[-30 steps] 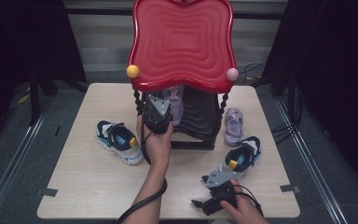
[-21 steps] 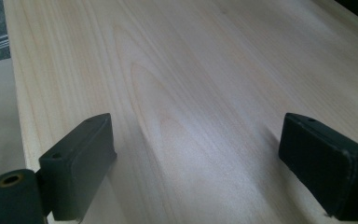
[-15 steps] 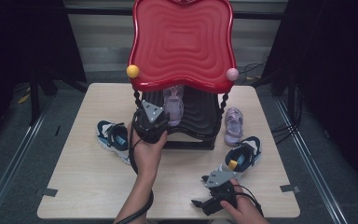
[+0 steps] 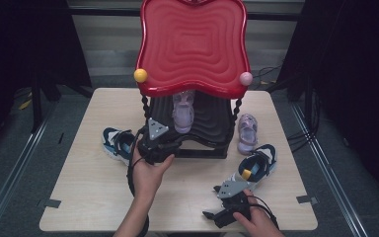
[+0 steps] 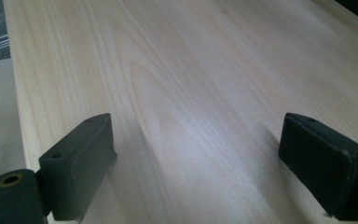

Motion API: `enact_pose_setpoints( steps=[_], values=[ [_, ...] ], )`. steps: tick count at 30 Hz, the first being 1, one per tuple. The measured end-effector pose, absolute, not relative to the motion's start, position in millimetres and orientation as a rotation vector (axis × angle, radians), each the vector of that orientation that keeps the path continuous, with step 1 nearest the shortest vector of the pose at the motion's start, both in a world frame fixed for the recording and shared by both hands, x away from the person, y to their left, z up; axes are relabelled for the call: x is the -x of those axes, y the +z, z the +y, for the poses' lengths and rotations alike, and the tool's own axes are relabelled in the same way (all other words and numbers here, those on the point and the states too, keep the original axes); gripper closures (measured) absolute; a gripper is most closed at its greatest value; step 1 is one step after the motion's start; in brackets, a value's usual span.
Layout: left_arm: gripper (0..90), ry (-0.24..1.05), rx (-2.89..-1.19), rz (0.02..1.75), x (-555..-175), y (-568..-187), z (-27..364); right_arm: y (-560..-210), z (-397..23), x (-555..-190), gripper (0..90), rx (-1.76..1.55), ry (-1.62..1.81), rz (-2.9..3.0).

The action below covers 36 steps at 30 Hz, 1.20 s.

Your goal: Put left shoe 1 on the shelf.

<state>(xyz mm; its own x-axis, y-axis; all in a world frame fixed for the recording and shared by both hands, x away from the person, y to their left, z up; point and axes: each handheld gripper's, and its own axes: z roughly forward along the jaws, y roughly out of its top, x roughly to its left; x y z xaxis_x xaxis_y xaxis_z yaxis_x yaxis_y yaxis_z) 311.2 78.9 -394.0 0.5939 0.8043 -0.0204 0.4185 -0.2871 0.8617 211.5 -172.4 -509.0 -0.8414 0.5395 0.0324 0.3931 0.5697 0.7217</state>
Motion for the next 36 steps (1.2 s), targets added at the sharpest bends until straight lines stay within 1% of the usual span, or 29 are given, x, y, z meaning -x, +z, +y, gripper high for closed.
enact_pose_setpoints(
  steps=[3,12,15,19,23,28,30,35,36],
  values=[
    [39.6,0.504,-1.944,0.972,-309.2,-401.6,81.0,-509.1,-172.4,-211.6,9.8,-0.783,1.129,2.609],
    [34.6,0.437,-2.003,0.935,-300.5,-422.9,85.8,-509.1,-172.4,-211.6,9.8,-0.783,1.129,2.609],
    [33.1,0.395,-2.012,0.931,-298.6,-429.4,88.0,-509.1,-172.4,-211.6,9.8,-0.784,1.129,2.609],
    [32.4,0.368,-2.033,0.917,-295.8,-434.8,92.5,-509.1,-172.4,-211.6,9.8,-0.783,1.129,2.609],
    [32.1,0.353,-2.069,0.853,-293.1,-442.6,93.2,-509.1,-172.4,-211.6,9.8,-0.783,1.128,2.609],
    [29.6,0.324,-2.117,0.829,-288.3,-455.6,92.2,-509.0,-172.4,-211.6,9.8,-0.783,1.128,2.609],
    [29.4,0.284,-2.117,0.818,-286.9,-461.3,92.3,-509.0,-172.4,-211.6,9.8,-0.784,1.128,2.609],
    [28.0,0.256,-2.167,0.770,-282.9,-474.8,92.5,-509.0,-172.4,-211.6,9.8,-0.784,1.127,2.610],
    [27.7,0.213,-2.161,0.778,-281.7,-478.6,91.5,-509.0,-172.4,-211.6,9.7,-0.783,1.127,2.610]
  ],
)
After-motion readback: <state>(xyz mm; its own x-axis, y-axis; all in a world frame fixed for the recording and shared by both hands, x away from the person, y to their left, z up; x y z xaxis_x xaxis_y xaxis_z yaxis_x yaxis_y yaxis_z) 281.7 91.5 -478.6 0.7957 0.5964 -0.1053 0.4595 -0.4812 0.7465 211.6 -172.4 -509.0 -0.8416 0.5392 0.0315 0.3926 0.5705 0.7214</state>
